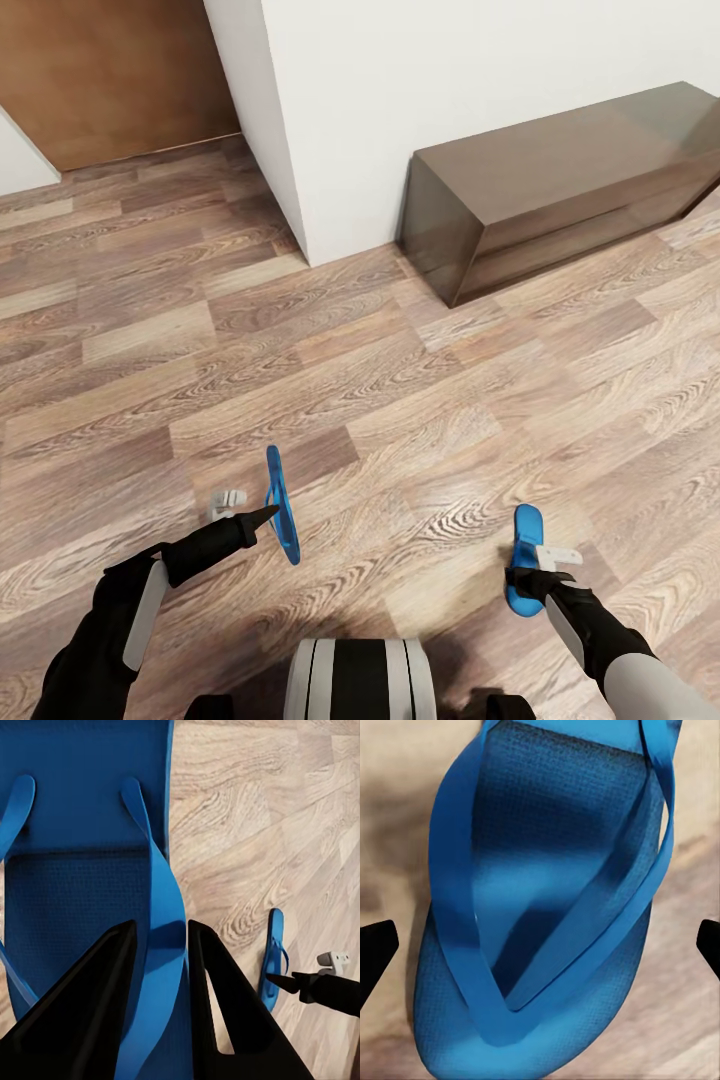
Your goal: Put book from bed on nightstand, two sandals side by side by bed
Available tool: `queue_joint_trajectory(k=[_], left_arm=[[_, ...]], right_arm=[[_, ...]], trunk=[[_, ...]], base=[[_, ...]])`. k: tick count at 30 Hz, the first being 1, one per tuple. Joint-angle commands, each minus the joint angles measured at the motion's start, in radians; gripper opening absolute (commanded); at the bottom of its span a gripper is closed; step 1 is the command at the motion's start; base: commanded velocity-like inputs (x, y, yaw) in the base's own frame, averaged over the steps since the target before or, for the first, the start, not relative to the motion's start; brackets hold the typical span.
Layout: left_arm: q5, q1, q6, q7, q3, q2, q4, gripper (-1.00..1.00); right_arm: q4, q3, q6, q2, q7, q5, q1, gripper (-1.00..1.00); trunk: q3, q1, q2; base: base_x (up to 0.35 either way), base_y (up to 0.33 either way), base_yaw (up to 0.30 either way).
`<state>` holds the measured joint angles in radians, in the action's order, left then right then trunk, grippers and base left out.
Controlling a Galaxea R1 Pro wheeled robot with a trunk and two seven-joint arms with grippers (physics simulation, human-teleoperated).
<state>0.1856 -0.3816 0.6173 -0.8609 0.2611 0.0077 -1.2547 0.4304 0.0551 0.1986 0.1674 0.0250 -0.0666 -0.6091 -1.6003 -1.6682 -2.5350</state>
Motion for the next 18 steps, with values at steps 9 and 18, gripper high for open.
queue_joint_trajectory(k=[9, 18], left_arm=[[0.006, 0.000, 0.007, -0.001, 0.001, 0.000, 0.000, -1.00], [0.006, 0.000, 0.007, -0.001, 0.001, 0.000, 0.000, -1.00]], right_arm=[[0.002, 0.000, 0.005, 0.000, 0.003, -0.007, 0.000, 1.00], [0.002, 0.000, 0.005, 0.000, 0.003, -0.007, 0.000, -1.00]], trunk=[[-0.001, 0.000, 0.000], [-0.001, 0.000, 0.000]], base=[[0.000, 0.000, 0.000], [0.000, 0.000, 0.000]])
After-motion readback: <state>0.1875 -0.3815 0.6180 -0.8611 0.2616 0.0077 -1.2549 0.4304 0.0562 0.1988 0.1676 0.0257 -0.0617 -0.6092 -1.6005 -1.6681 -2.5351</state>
